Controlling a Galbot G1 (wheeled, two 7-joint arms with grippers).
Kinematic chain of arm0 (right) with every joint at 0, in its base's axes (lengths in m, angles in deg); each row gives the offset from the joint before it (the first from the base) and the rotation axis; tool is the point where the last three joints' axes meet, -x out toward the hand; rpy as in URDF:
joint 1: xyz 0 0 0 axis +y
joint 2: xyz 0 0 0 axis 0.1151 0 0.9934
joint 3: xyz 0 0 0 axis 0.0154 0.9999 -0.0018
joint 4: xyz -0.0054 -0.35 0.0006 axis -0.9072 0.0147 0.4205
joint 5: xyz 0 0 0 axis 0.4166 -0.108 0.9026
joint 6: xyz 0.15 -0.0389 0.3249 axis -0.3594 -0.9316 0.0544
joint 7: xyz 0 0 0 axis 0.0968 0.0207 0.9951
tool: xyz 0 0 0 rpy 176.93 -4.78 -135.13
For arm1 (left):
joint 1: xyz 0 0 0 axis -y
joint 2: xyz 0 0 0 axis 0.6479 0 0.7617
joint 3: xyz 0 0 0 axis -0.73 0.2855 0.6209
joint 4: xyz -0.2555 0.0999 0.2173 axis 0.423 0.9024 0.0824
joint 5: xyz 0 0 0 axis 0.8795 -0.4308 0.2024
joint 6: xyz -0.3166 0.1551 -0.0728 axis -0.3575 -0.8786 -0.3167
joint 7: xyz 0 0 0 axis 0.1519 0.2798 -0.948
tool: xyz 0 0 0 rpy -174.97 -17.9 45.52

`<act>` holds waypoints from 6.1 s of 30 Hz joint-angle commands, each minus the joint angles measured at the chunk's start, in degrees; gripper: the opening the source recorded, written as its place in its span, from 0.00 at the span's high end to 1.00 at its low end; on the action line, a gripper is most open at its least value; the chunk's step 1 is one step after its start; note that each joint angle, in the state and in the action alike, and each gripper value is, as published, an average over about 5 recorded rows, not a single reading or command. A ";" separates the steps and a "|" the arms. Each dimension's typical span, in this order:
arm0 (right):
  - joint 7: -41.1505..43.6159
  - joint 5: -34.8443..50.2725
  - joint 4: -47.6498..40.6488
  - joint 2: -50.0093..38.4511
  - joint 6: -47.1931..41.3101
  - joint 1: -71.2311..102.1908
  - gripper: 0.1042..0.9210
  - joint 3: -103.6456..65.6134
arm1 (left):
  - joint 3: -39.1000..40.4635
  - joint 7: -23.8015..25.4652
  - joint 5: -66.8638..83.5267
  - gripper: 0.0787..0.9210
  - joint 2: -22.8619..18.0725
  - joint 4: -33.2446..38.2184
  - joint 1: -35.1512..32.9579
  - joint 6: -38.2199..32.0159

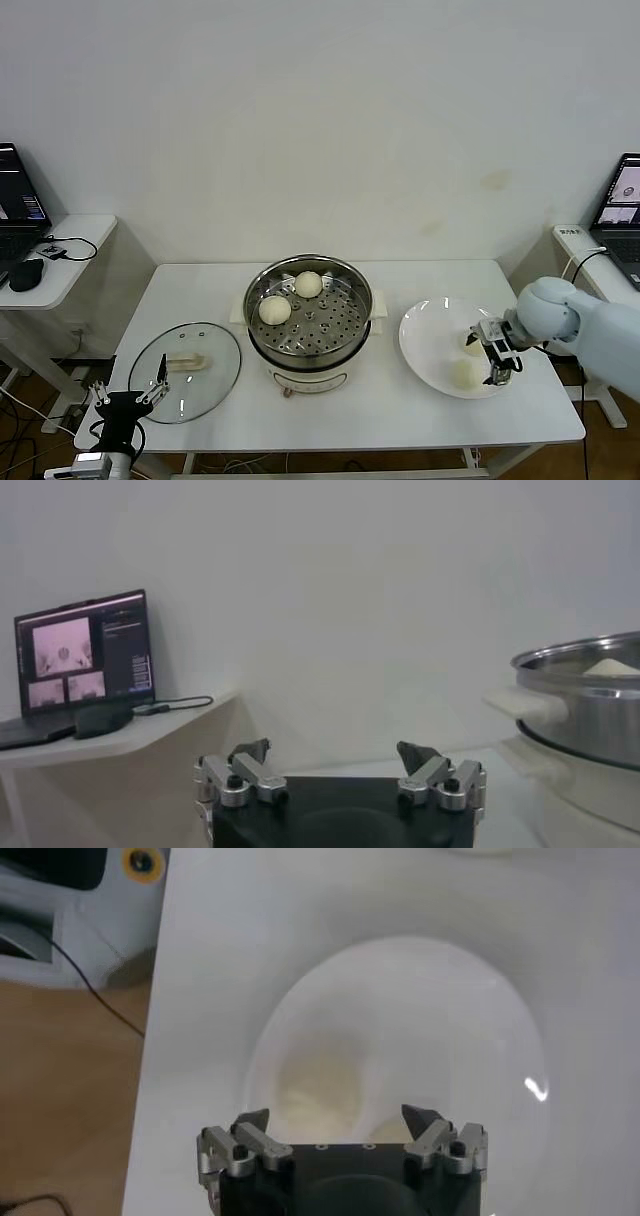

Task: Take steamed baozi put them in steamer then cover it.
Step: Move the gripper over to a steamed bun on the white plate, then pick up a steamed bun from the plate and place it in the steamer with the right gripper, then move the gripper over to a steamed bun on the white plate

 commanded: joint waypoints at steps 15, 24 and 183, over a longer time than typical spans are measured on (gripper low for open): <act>-2.32 -2.87 -6.34 4.11 0.75 8.23 0.12 -5.57 | -0.43 0.01 0.05 0.12 0.14 -0.37 0.14 -0.11; -3.03 -1.31 -7.49 6.04 -0.58 7.76 0.17 -5.45 | -0.67 0.00 0.07 0.12 0.00 -0.36 0.07 -0.12; -1.07 -9.62 -17.04 6.01 2.67 9.11 0.12 -14.53 | -2.04 0.13 0.71 0.12 2.43 1.66 0.95 2.24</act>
